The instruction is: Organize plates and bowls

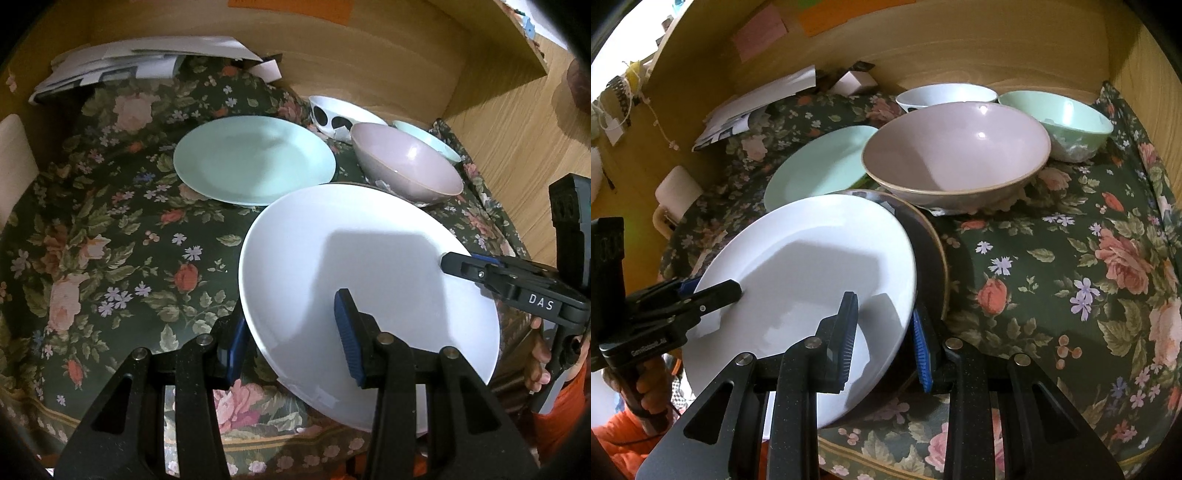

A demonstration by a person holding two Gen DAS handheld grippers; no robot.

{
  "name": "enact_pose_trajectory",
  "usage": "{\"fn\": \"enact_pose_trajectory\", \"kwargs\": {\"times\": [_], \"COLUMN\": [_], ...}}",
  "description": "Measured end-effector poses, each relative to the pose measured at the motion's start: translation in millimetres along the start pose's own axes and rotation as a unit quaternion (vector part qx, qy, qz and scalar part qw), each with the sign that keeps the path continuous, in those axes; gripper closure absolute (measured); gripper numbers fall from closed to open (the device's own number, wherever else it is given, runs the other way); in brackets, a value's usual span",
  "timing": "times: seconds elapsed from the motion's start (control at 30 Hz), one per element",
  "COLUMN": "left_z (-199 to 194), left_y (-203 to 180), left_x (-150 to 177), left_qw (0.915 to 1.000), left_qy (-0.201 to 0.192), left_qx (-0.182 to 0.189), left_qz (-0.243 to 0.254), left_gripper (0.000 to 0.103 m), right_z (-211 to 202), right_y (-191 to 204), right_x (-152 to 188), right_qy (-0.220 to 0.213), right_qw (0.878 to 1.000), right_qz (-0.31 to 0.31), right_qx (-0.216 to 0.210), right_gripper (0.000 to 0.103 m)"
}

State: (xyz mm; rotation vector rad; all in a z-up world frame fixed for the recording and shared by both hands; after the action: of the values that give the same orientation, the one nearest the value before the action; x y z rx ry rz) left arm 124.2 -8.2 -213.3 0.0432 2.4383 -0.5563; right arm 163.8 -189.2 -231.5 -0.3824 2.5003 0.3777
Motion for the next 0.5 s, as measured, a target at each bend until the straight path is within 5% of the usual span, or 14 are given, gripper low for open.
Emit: {"fn": "enact_pose_trajectory", "kwargs": {"times": [0.5], "left_z": [13.8], "left_y": [8.2], "left_x": [-7.3], "left_qw": [0.9999], "left_qy": [0.012], "left_qx": [0.002], "left_qz": [-0.005], "left_gripper": [0.059], "right_z": [3.3], "right_y": [0.8], "right_x": [-4.5], "right_qy": [0.019], "right_qw": [1.0], "right_qz": [-0.006], "right_qx": [0.007], "right_gripper": [0.075]}}
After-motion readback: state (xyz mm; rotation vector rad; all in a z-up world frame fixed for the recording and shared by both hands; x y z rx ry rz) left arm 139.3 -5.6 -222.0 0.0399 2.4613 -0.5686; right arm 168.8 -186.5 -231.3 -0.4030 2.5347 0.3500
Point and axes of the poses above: each gripper's, at about its wrist camera, not at the fingertips, and z roughly the way its jaws point, y to its left, x to its underside, the point moved 5 cm from there along z, roughly the way its jaws point, and after that the axes turned 13 degrees about x, right-handed, at the moved point
